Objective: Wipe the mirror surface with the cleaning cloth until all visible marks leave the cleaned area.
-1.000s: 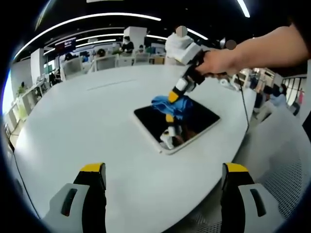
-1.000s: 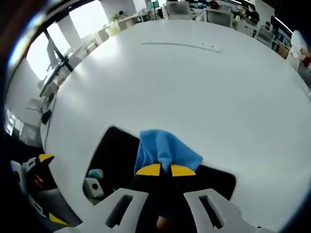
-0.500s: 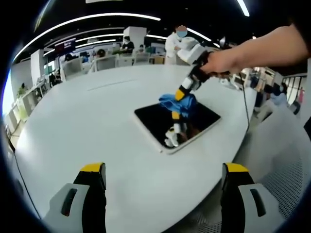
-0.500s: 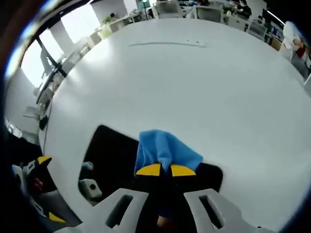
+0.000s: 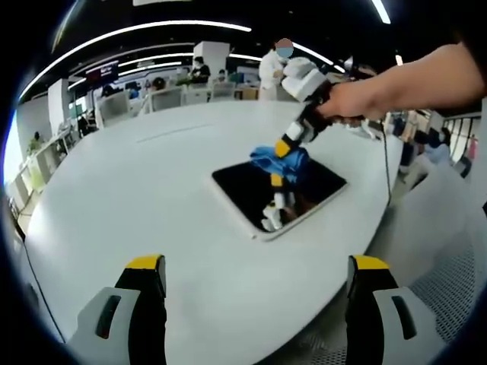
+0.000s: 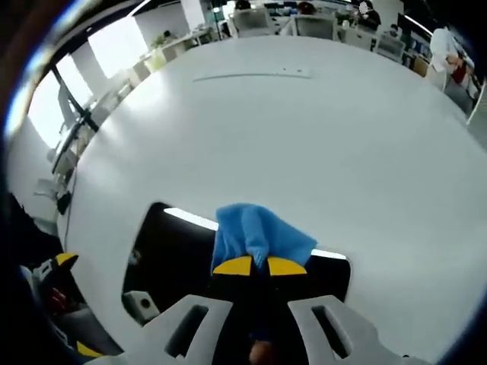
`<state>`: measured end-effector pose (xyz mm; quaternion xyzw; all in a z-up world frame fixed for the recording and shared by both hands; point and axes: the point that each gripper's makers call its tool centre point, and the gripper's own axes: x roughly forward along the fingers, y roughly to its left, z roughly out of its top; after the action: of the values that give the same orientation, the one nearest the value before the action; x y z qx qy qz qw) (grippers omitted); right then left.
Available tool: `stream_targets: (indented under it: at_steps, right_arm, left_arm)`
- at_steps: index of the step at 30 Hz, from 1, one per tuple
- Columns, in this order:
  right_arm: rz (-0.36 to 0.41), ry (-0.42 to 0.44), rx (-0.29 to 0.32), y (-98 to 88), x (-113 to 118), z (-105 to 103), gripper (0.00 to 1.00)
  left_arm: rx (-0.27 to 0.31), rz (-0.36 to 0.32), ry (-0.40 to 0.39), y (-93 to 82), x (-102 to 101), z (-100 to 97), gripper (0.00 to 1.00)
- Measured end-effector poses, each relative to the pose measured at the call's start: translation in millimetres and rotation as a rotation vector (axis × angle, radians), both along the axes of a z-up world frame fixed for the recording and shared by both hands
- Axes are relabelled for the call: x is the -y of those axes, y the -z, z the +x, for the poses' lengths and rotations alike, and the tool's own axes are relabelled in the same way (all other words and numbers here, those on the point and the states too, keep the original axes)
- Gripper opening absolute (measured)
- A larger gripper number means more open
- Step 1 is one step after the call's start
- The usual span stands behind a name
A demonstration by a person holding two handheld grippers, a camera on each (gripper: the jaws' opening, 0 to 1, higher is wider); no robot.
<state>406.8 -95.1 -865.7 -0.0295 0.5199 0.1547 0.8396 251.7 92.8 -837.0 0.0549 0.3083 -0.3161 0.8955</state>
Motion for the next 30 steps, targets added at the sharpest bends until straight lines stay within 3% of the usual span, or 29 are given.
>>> stream_targets:
  at_steps: [20,30]
  right_arm:
    - [-0.012,0.025,0.015,12.5,5.2,-0.7,0.00]
    - [-0.034,0.009,0.030,4.6,1.1,-27.2,0.00]
  left_arm:
    - [-0.020,0.003,-0.005,2.3,0.0,-3.2,0.99]
    - [-0.009,-0.015,0.001,0.4,2.4,-1.5,0.99]
